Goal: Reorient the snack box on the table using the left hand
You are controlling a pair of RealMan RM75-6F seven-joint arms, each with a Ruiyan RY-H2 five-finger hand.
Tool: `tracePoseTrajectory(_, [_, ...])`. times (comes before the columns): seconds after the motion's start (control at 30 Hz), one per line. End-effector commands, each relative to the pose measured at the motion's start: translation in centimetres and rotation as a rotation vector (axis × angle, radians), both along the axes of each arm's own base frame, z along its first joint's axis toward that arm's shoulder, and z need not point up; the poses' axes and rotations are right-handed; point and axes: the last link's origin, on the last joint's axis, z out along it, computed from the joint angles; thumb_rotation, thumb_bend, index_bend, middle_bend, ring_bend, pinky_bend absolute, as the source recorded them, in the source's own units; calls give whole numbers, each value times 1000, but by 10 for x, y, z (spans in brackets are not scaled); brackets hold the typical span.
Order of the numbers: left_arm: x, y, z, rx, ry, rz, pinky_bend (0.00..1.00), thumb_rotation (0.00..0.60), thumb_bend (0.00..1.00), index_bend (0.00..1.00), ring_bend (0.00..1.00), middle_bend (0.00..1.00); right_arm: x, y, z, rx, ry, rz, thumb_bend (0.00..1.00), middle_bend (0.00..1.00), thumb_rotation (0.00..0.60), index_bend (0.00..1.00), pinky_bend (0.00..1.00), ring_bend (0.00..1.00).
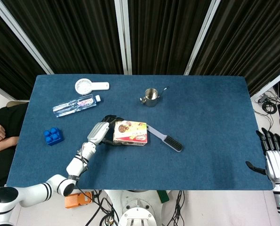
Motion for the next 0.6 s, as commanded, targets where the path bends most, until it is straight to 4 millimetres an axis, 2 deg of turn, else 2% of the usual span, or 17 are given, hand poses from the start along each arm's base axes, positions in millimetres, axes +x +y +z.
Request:
tracePoseTrajectory(0.03, [-4, 1, 0, -4, 40, -3, 28, 600, 7, 129, 24, 157, 0, 0, 0, 0, 0, -1, 219, 43, 600, 0, 0, 0])
tracePoseTrajectory(0.2, [-8, 2, 2, -12, 98, -11, 7, 600, 5, 58, 0, 80, 1, 0, -1, 0, -2, 1, 218, 43, 600, 0, 0, 0])
tracePoseTrajectory(0.37, [-11, 2, 12, 5, 132, -18, 0, 600, 1, 2, 0, 7, 1, 0, 0, 1, -2, 0, 219, 43, 600, 0, 0, 0])
tracePoseTrajectory(0.53, [-20, 1, 41, 110, 188, -43, 0, 600, 1, 0, 0, 0, 0, 3, 2, -5, -3, -1, 219, 43, 600, 0, 0, 0])
tracePoseTrajectory(0.6, [-30, -1, 62, 167, 223, -32, 0, 600, 1, 0, 0, 0, -1, 4, 3, -5, -3, -7, 219, 43, 600, 0, 0, 0])
